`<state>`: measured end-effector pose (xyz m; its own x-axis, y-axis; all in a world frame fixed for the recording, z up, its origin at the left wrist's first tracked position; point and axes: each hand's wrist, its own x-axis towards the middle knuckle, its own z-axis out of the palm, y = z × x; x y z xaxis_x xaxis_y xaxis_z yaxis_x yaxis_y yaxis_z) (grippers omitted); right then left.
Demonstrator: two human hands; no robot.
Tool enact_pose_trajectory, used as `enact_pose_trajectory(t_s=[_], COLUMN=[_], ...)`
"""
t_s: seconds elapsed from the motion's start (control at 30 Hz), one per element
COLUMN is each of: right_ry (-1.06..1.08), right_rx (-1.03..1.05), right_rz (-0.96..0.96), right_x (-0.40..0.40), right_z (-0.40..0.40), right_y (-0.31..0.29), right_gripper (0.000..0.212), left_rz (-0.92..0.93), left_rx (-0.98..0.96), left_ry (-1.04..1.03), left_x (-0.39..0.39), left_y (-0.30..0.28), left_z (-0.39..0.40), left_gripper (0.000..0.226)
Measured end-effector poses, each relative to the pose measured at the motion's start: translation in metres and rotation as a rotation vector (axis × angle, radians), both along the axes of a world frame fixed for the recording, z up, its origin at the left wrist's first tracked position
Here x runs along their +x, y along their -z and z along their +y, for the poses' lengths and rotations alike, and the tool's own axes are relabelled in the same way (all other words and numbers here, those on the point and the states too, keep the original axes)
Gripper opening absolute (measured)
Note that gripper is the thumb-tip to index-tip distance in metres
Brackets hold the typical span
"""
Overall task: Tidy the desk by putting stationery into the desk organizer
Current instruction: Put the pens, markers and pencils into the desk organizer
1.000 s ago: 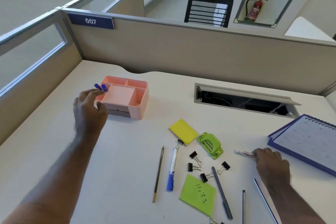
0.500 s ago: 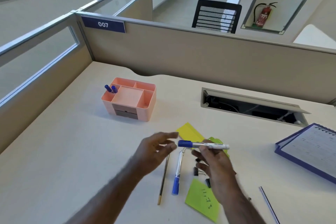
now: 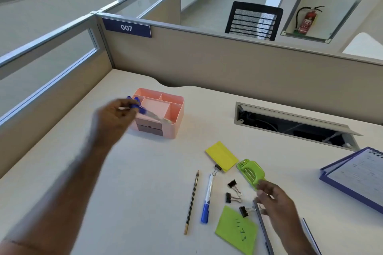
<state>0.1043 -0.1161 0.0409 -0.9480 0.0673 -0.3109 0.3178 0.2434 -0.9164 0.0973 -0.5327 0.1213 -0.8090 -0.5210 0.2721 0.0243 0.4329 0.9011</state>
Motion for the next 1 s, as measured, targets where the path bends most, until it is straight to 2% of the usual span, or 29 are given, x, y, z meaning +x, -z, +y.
enact_pose_trajectory(t_s=[0.1,0.17,0.47,0.8,1.0], right_ry=[0.054,0.09,0.152,0.137,0.11], right_rx=[0.048,0.065,0.111,0.168,0.16], right_rz=[0.006,-0.004,-0.009,-0.044,-0.056], right_x=[0.003,0.004,0.007,0.013,0.012], right_z=[0.031,0.045,0.055,0.054,0.051], right_y=[0.001,0.001,-0.002,0.003,0.006], right_gripper=[0.028,0.026,0.026,0.024,0.02], left_rz=[0.102,0.101,-0.006,-0.257,-0.372], left_rx=[-0.148,-0.251,-0.554,-0.55,-0.629], left_ry=[-0.19,-0.257,-0.217,-0.165,-0.124], left_x=[-0.016,-0.029,-0.079,-0.111,-0.115], left_y=[-0.017,-0.023,-0.001,0.032,0.039], left_z=[-0.045,-0.065,-0.078,-0.088,-0.082], left_gripper=[0.021,0.02,0.021,0.021,0.021])
